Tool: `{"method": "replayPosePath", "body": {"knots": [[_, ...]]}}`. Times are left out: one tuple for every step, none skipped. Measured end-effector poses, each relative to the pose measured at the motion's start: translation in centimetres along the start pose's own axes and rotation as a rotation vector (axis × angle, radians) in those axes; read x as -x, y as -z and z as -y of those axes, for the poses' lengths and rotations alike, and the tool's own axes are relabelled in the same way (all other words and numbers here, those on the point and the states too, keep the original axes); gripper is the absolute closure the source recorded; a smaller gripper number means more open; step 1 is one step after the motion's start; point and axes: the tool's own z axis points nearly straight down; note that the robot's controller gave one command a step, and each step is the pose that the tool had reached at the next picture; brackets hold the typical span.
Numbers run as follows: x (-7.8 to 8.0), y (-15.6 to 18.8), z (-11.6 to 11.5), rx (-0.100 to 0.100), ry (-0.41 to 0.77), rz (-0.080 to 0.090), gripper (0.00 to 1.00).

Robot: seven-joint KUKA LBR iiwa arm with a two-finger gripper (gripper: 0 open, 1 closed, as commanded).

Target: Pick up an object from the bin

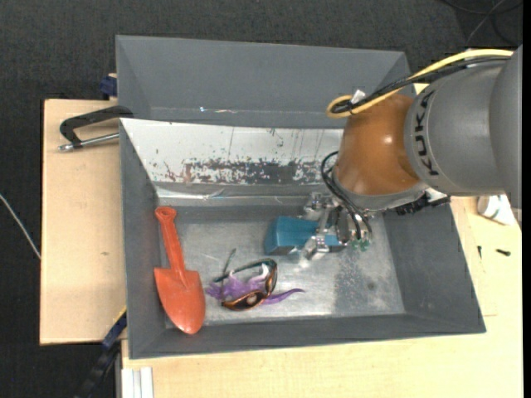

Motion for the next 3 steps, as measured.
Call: {"method": "replayPosePath", "body": {"knots": [[0.0,1.0,0.0,0.000,0.000,0.001,1.00],[-0.1,1.8,0.0,0.000,0.000,-0.002,1.00],[-0.2,3.9,0.0,0.000,0.000,-0.009,1.00]]}}
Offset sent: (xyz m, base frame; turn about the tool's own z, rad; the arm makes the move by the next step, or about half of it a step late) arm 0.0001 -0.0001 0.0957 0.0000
